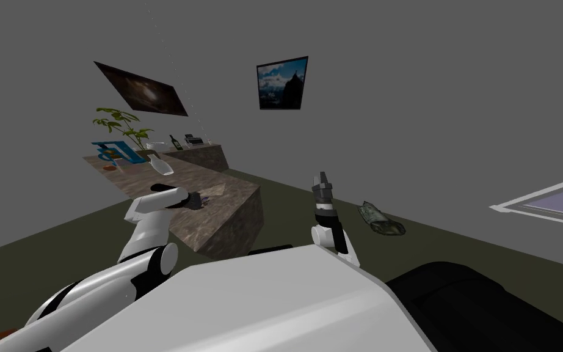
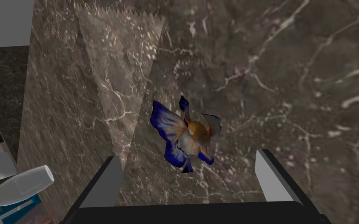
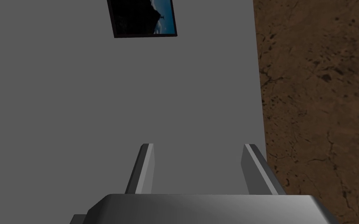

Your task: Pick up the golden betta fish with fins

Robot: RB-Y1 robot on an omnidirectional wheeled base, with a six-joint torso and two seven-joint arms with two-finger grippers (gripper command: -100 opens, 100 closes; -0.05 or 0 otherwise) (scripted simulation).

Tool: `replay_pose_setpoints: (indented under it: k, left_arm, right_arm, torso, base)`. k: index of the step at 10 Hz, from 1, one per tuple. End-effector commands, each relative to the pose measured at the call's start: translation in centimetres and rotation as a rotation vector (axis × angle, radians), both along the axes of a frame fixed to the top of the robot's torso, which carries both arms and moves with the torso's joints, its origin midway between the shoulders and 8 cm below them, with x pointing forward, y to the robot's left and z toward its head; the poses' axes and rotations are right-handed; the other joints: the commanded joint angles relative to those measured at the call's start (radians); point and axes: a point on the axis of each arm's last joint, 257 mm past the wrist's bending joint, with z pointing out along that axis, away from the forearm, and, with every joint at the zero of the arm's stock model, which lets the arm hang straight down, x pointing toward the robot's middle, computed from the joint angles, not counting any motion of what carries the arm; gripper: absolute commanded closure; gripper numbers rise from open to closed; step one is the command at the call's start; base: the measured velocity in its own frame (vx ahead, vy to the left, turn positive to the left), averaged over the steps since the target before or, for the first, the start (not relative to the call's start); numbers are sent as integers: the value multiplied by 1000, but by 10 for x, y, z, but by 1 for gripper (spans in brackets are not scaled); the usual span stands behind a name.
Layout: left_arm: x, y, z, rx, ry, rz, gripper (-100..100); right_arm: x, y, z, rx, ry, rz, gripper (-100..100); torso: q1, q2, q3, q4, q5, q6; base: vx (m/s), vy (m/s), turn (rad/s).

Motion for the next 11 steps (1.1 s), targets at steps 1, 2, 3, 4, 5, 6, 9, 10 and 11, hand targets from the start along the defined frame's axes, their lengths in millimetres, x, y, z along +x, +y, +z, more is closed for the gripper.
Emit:
replay_pose_setpoints:
  k: [1, 2, 3, 4, 5, 6, 9, 10, 11]
  left_arm:
    - [-12, -1, -12, -34, 58, 8, -100]
    - [-18, -1, -18, -48, 86, 12, -100]
    - [-25, -2, -26, -59, 111, 17, -100]
    - [-20, -1, -20, -49, 91, 14, -100]
    - [-22, -2, -20, -52, 97, 14, 0]
    - [-31, 20, -25, -54, 97, 49, -100]
    - [-41, 41, -29, -55, 96, 84, -100]
    - [-46, 51, -31, -56, 95, 102, -100]
    - [-52, 62, -33, -56, 94, 120, -100]
  right_arm:
    - [0, 0, 0, 0, 0, 0, 0]
    - [0, 0, 0, 0, 0, 0, 0]
    - [0, 0, 0, 0, 0, 0, 0]
    - [0, 0, 0, 0, 0, 0, 0]
    - [0, 0, 0, 0, 0, 0, 0]
    - [0, 0, 0, 0, 0, 0, 0]
    - [0, 0, 0, 0, 0, 0, 0]
    - [0, 0, 0, 0, 0, 0, 0]
    - [0, 0, 0, 0, 0, 0, 0]
  torso:
    - [0, 0, 0, 0, 0, 0]
    - [0, -2, -1, 0, 0, 0]
    - [2, -1, -1, 0, 0, 0]
    - [4, -1, -1, 0, 1, 0]
    - [2, 2, 1, 0, 1, 0]
    - [0, 5, 3, 1, 0, 0]
    - [-1, 9, 5, 2, 0, 0]
    - [-1, 9, 5, 2, 0, 0]
    - [-1, 9, 5, 2, 0, 0]
  base:
    - [137, 11, 11]
    - [114, 33, 15]
    - [101, 64, 13]
    - [46, 32, -1]
    - [9, 5, -1]
    - [-27, -10, -249]
    - [-39, -11, -138]
    - [-31, -14, -181]
    - [-37, -15, -218]
